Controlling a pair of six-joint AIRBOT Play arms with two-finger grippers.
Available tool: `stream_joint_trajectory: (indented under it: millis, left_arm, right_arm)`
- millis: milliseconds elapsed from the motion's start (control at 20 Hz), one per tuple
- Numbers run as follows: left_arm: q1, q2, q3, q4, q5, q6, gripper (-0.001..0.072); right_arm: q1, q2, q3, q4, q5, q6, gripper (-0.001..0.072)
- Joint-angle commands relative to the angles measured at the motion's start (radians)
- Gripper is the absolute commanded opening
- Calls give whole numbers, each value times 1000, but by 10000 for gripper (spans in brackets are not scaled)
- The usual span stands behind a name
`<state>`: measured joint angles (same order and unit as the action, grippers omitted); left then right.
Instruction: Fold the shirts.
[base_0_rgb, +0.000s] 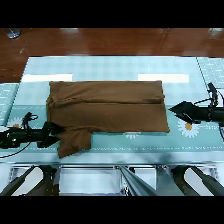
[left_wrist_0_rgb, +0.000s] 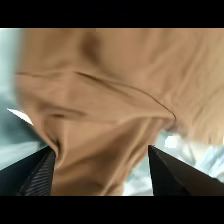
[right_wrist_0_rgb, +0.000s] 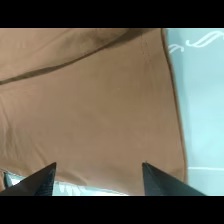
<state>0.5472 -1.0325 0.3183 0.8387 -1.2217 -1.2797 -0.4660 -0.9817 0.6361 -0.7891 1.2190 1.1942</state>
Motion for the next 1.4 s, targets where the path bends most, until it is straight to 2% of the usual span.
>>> stream_joint_trajectory:
  millis: [0,50,150,200,250,400,600,950,1150,1200,1250,1350]
  left_arm:
    - [-80,-63,0,-12,17,68,533]
    - [-80,-68,4,-14,16,99,29]
    - [-80,-65,17,-21,5,128,27]
    - [-80,-65,29,-21,0,128,27]
    - [-80,-65,42,-26,-2,127,27]
    - [-80,-65,70,-74,-1,128,27]
    - [-80,-65,71,-92,-2,143,27]
    - [-80,-65,72,-92,0,142,27]
    - [-80,-65,72,-119,10,142,28]
    - [-80,-65,72,-118,11,142,28]
    - [-79,-65,72,-132,20,143,28]
    - [-74,-65,86,-201,32,170,28]
  right_arm:
    - [-8,1,4,-66,-31,8,618]
    - [-24,1,5,-171,-32,34,618]
    - [-53,0,-5,-420,19,178,618]
    - [-56,0,-23,-502,50,239,618]
    - [-55,0,-48,-517,66,276,618]
    - [-6,0,-125,-443,97,270,618]
    - [144,-41,-143,-381,32,240,619]
    - [158,-214,-108,-106,-156,168,618]
    - [158,-227,-55,-72,-188,175,617]
    - [158,-227,-56,-68,-184,168,523]
    - [165,-227,-56,-65,-173,111,32]
    - [174,-227,-50,-61,-130,45,31]
